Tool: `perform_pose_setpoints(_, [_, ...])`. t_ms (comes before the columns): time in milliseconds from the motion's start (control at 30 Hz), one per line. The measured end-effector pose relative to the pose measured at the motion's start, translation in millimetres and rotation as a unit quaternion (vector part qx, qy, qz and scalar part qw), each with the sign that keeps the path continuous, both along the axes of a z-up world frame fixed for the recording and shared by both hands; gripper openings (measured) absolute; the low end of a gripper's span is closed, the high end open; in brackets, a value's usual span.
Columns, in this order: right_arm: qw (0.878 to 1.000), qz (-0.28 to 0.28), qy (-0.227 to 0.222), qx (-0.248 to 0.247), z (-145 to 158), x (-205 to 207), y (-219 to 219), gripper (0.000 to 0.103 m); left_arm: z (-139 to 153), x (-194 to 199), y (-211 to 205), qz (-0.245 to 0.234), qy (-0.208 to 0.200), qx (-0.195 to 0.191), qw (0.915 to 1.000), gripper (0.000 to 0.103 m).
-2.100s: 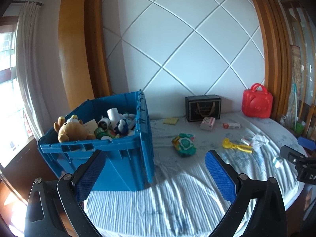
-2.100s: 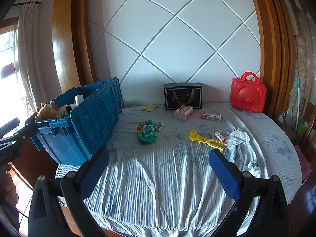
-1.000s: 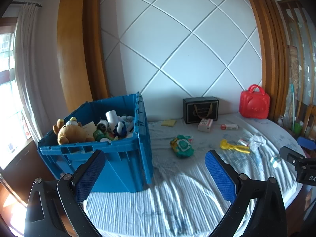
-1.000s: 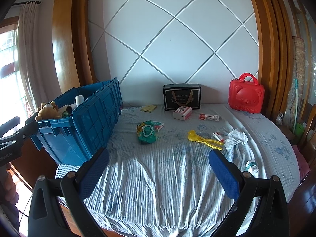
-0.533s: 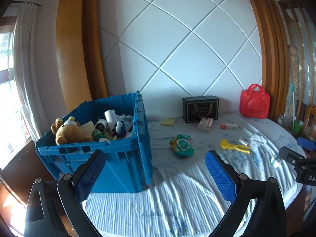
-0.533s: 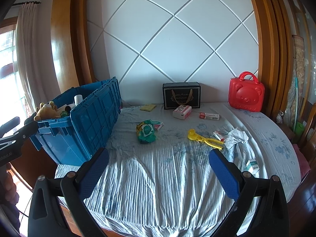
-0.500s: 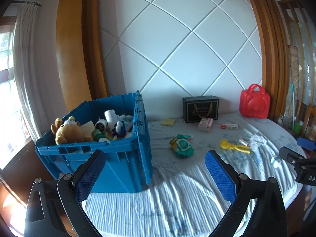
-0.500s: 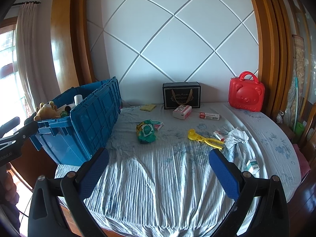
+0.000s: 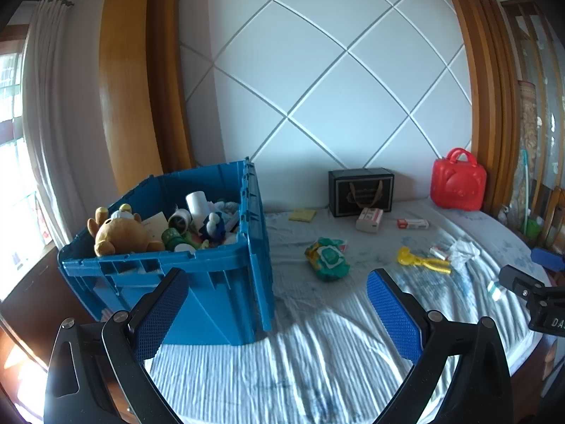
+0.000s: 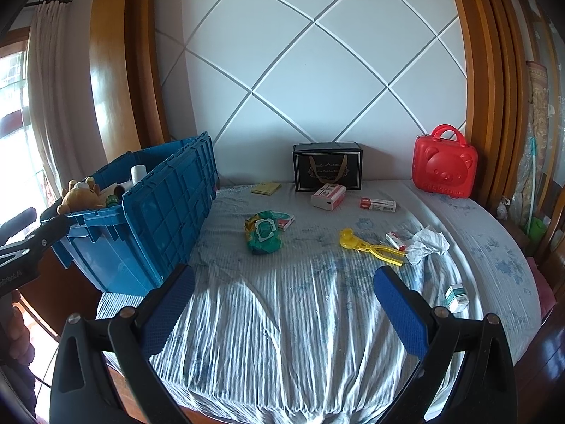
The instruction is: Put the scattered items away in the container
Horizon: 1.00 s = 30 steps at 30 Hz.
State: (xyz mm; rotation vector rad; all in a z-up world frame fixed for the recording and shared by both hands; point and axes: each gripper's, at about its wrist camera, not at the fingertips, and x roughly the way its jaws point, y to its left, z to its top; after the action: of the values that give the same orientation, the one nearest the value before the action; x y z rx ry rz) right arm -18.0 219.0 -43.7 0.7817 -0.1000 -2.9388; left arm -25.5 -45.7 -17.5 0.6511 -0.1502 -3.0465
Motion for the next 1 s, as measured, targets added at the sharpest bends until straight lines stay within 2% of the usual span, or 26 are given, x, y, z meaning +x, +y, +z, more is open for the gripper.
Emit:
perform_pose_setpoints(300, [1.000,-0.003,-0.005,-0.002,-5,-4,1,0.103,-7,-8,3,0.000,-0.010,-0.002,0.9999,0.102])
perform_pose_setpoints(500, [1.000,-0.019,-0.018,0.001,-20,-8,15,0.103,-26,-28,18,-0.008,-0.033,-0.005,0.9994,0.102])
perform_pose_setpoints(700, [0.998,-0.041,-0.048,-0.012,-45,-20,51,0.103,-45,-60,57,-0.022,-0.057,-0.025,0.9978,0.102])
perform_pose_setpoints(833, [0.997,-0.044,-0.060,-0.002,-61,-34,77,0.103,-61,-90,86,-0.023,-0.077,-0.030,0.9963,0.102])
perform_pose_setpoints(1000, [0.995,-0.062,-0.084,-0.003,-87,-60,131,0.103,-82,-138,124,-0.014,-0.101,-0.036,0.9942,0.102])
